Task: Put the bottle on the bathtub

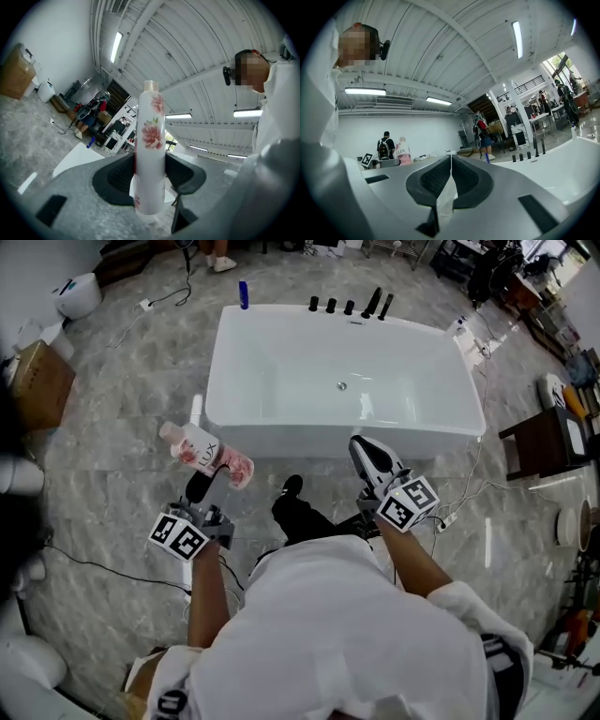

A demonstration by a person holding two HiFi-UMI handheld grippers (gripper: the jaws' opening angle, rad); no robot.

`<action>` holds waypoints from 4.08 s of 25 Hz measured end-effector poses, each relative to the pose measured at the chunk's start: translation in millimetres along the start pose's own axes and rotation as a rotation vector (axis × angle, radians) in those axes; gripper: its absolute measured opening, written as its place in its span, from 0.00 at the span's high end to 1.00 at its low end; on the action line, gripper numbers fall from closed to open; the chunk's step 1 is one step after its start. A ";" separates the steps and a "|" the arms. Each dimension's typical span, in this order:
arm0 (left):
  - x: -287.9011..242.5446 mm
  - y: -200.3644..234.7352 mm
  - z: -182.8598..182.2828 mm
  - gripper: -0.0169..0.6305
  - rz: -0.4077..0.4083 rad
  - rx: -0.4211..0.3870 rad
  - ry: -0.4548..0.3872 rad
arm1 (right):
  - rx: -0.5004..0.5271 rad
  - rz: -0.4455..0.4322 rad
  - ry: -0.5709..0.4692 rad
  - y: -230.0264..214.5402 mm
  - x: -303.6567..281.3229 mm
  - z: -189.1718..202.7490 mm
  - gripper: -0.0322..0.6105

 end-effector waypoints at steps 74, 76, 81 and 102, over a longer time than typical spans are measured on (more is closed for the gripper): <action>-638.7 546.7 -74.9 0.66 -0.244 -0.404 0.265 | 0.093 0.406 0.149 -521.3 -609.8 34.7 0.92; -661.0 558.3 -64.1 0.66 -0.250 -0.418 0.280 | 0.116 0.396 0.178 -536.9 -617.0 42.6 0.92; -713.5 581.4 -48.0 0.66 -0.245 -0.459 0.293 | 0.155 0.363 0.211 -569.9 -635.5 53.2 0.92; -830.6 642.3 -39.8 0.66 -0.239 -0.447 0.188 | 0.187 0.391 0.218 -613.1 -667.7 97.6 0.92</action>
Point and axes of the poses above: the fingertips, and each gripper's own axes: x backward along the fingers, y to its left, z out of its underside, the point moved 3 cm from there along x, backward along the fingers, and after that the axes turned 14 degrees about y, right-handed, at the moved point
